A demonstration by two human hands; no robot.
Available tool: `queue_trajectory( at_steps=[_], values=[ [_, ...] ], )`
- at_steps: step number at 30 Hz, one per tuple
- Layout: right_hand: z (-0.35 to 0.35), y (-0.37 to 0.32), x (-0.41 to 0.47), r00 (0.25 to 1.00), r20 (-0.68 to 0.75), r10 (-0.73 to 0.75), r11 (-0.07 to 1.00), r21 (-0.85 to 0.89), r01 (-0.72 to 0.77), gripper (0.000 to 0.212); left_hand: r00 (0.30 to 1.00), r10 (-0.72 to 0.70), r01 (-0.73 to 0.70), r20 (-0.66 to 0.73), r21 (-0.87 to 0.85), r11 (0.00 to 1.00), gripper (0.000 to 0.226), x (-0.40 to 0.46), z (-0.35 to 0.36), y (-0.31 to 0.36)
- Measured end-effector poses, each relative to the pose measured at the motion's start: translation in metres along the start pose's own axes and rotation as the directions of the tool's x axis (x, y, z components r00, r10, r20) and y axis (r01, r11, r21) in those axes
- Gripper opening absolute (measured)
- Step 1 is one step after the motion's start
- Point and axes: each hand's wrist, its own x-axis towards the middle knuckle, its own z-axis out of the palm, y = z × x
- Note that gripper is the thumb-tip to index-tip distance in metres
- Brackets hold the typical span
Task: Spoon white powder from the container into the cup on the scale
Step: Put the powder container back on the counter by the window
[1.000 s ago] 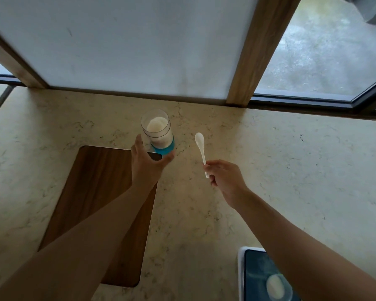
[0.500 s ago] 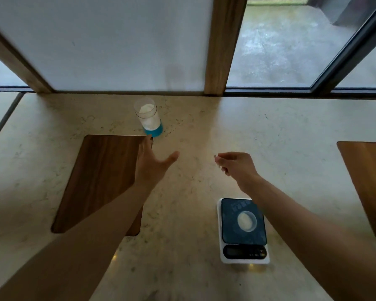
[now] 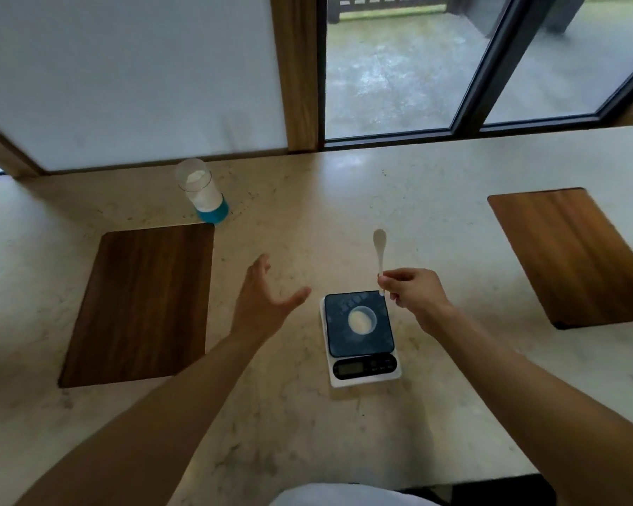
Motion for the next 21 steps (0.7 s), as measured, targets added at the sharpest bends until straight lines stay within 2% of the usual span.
queue_trajectory(
  at_steps=[7,10,15,21],
  values=[
    [-0.042,0.062,-0.024,0.99,-0.058,0.13,0.991,-0.017,-0.131,0.018,0.998,0.004,-0.006,0.062,0.036,0.999,0.106,-0.031,0.031,0.003],
    [-0.052,0.089,-0.031,0.983,-0.063,0.17,0.98,-0.098,-0.176,0.016,0.997,0.01,-0.013,0.077,0.042,0.999,0.105,-0.04,0.04,0.002],
    [-0.056,0.119,-0.036,0.982,-0.069,0.176,0.946,-0.263,-0.188,0.013,0.996,0.012,-0.019,0.091,0.075,0.997,0.103,-0.051,0.05,-0.001],
    [-0.052,0.129,-0.033,0.986,-0.037,0.165,0.921,-0.351,-0.167,0.01,0.994,0.014,-0.023,0.107,0.081,0.996,0.102,-0.064,0.054,-0.007]
  ],
)
